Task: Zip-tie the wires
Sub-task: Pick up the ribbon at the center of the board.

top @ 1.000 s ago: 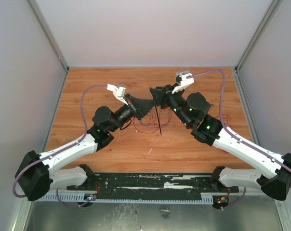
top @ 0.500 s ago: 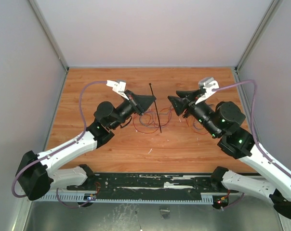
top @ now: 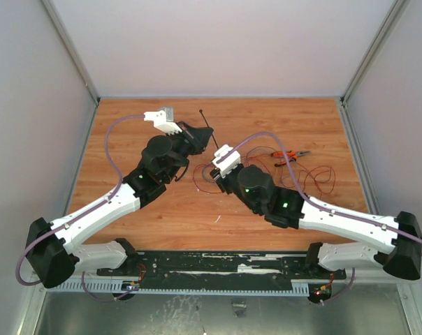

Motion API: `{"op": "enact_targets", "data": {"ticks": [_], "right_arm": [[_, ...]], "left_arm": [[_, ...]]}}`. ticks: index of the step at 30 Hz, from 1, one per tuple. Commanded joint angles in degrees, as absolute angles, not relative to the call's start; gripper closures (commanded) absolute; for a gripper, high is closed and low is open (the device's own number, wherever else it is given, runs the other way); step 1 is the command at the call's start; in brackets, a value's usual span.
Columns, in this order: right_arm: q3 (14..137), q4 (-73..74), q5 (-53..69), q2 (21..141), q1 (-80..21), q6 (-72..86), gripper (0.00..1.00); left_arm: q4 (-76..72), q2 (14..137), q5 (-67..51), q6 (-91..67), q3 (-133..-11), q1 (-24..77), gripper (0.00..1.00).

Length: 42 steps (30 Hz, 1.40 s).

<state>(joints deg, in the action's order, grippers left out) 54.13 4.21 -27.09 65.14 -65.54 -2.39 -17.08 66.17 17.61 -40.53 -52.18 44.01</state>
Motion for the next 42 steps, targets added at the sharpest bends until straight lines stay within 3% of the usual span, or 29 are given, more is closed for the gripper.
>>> {"op": "enact_targets", "data": {"ticks": [1,7,11,15,19,26,30,33,36,42], "right_arm": [[55.59,-3.15,-36.16,68.13,-67.24,-7.66,0.59],[55.07,-10.88,-41.83,71.28,-66.60,-12.99,0.60],[56.78,-11.73,-38.80,73.07,-65.04,-13.39,0.63],[56.82,-13.04,-37.73,74.32,-64.78,-14.23,0.80],[57.07,-13.84,-35.69,75.04,-64.05,-13.80,0.85],[57.74,-14.74,-34.79,76.79,-63.48,-13.87,0.81],[58.08,-14.83,-34.77,76.79,-63.17,-13.80,0.66],[57.87,-14.58,-34.92,75.63,-63.00,-13.71,0.65],[57.43,-14.79,-34.44,74.49,-62.70,-13.68,0.67],[57.76,-13.73,-35.33,75.63,-61.56,-13.78,0.83]], "left_arm": [[-15.91,66.18,23.16,-42.14,-53.18,44.30,1.00],[-15.82,65.38,23.00,-42.76,-52.14,44.29,1.00],[-15.78,65.32,22.58,-42.92,-52.35,44.30,1.00],[-15.89,64.79,22.22,-43.37,-52.30,44.30,1.00],[-16.06,64.41,21.50,-43.76,-52.23,44.34,1.00],[-16.51,64.16,20.60,-44.25,-52.12,44.30,1.00],[-16.61,64.41,20.63,-44.17,-51.97,44.30,1.00],[-16.65,64.72,20.83,-43.86,-51.94,44.30,1.00],[-16.78,65.14,20.52,-44.15,-51.94,44.30,1.00],[-16.95,65.58,20.13,-44.38,-51.83,44.30,1.00]]}}
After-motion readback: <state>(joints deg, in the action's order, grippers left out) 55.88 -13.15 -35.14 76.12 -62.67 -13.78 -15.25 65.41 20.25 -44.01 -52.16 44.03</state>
